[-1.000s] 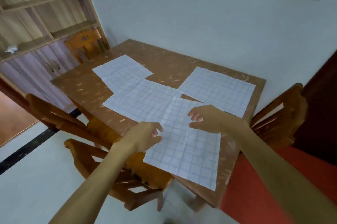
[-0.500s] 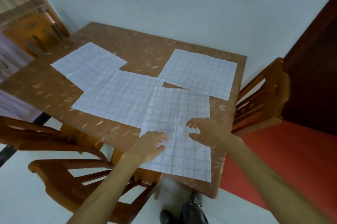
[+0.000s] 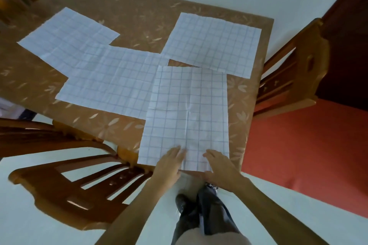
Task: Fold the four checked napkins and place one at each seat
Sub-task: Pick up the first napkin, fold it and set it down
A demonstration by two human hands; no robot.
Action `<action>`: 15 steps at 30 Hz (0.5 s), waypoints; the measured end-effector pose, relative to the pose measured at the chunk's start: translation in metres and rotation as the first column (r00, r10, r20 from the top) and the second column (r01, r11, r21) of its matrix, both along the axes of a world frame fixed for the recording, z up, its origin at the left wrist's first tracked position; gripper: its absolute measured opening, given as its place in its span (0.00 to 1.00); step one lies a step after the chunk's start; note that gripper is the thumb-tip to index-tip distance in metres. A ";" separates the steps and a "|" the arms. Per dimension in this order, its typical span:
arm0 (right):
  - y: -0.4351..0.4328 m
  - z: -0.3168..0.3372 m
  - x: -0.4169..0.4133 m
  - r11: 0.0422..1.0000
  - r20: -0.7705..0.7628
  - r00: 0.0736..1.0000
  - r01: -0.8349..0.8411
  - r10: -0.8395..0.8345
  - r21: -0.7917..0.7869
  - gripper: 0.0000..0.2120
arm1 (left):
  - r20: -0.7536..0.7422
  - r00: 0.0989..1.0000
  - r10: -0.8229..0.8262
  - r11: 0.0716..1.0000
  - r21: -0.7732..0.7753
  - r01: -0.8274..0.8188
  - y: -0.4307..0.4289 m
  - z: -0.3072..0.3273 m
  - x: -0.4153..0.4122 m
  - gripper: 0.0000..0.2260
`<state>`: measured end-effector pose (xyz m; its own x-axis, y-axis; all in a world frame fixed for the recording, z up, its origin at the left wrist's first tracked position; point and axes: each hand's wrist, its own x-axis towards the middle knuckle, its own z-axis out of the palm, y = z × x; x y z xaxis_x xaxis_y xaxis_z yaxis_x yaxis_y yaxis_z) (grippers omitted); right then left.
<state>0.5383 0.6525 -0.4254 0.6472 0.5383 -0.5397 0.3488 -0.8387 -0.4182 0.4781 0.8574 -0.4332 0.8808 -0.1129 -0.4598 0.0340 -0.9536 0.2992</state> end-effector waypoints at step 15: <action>0.006 -0.013 -0.017 0.999 0.103 0.994 0.022 -0.017 -0.042 0.30 | -0.102 0.991 -0.085 0.989 0.113 0.096 0.020 -0.024 0.002 0.30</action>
